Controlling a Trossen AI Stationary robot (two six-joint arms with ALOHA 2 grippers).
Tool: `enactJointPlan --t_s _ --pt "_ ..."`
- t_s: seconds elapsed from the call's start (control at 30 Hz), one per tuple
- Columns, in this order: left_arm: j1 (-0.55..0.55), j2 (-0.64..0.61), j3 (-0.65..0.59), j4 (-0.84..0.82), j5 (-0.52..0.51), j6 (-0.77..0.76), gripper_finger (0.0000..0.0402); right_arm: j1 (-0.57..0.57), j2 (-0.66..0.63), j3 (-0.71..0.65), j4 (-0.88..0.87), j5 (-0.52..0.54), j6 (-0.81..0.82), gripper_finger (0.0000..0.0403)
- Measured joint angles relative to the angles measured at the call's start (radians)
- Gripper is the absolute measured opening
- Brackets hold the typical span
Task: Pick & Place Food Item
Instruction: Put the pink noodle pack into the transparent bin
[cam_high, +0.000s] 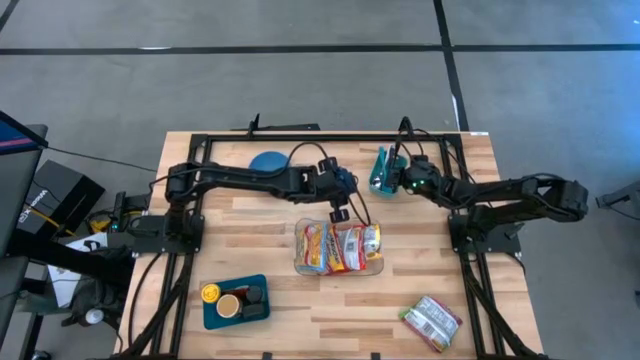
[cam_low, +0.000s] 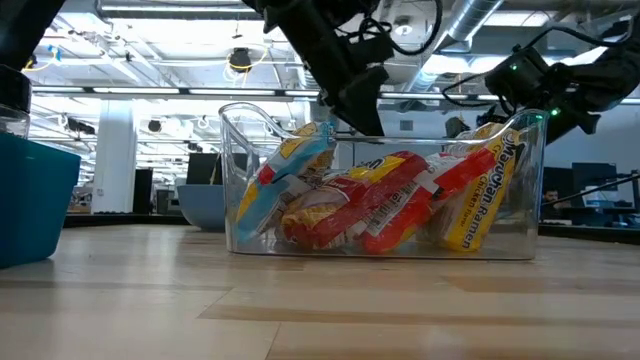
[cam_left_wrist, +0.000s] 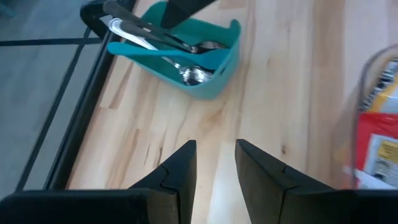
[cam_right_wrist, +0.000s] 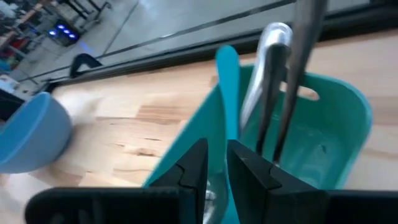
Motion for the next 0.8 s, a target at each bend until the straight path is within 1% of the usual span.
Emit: enactJointPlan --t_s 0.17,0.37,0.53,0.7,0.8 --pt "-0.026 -0.045 0.000 -0.018 -0.002 -0.003 0.0104 0.001 -0.059 0.000 0.000 -0.016 -0.055 0.0056" --pt "-0.052 -0.146 0.000 -0.031 -0.001 -0.024 0.0104 0.003 -0.115 0.000 -0.018 -0.053 -0.110 0.0056" --pt "-0.085 -0.231 0.000 -0.045 -0.001 -0.028 0.0104 0.002 -0.145 0.000 -0.054 -0.123 -0.112 0.0056" --pt "-0.136 -0.304 0.000 -0.106 -0.001 -0.055 0.0104 0.003 -0.159 0.000 -0.079 -0.203 -0.115 0.0056" --pt "-0.176 -0.335 0.000 -0.137 -0.002 -0.074 0.0104 0.003 -0.160 0.000 -0.078 -0.239 -0.145 0.0056"
